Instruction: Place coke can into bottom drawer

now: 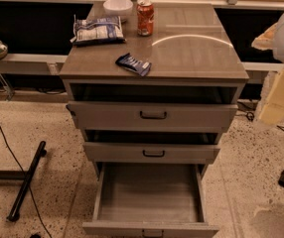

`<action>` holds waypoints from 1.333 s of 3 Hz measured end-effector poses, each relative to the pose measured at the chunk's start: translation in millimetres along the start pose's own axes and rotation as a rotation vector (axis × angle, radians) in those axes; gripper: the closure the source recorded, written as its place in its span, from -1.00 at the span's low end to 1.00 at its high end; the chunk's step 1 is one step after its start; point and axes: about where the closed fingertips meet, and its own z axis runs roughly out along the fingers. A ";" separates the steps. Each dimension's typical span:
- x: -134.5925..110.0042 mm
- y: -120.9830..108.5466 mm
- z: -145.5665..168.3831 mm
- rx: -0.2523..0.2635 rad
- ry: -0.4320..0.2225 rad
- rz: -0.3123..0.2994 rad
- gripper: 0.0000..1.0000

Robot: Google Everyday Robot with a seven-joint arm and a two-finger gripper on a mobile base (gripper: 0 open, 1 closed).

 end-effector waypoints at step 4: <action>-130.0 -181.7 0.0 0.143 -0.390 0.141 -1.00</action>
Offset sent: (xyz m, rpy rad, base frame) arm 0.1098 0.0236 0.0443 0.2070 -0.1415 0.0173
